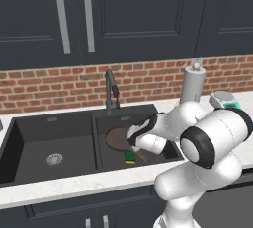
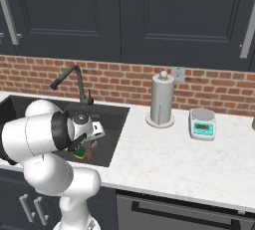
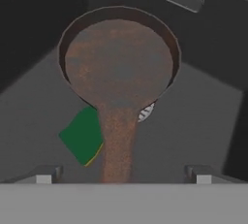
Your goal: Pick the pan and sponge and place them into the sink. Then turn on the water.
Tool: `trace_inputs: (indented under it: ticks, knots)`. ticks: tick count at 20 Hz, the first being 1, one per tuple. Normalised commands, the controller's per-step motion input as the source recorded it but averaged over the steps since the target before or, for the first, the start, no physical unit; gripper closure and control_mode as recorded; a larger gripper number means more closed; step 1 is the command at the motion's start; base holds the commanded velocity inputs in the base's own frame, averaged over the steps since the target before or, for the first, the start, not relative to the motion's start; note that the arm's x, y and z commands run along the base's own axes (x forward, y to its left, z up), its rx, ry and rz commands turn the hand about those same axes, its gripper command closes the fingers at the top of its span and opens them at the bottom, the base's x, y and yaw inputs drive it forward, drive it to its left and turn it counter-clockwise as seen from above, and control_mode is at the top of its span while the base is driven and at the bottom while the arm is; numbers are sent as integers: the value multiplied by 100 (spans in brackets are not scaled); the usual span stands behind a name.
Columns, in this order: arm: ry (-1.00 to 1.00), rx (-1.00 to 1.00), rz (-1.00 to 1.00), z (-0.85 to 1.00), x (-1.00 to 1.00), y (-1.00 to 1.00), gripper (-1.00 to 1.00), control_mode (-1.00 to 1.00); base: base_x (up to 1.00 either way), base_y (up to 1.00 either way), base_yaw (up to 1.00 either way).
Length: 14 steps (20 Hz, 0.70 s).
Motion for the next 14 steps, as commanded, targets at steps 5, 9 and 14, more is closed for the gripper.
trace_inputs:
  ticks: [5, 9, 14]
  knots:
    - [-10, 1, 0, 45, -1, 0, -100, -100, 0, 0, 0]
    - [-7, 3, -2, 50, 0, 0, -100, -100, 0, 0, 0]
    - [0, 6, -4, 50, -8, 0, -100, -100, 0, 0, 0]
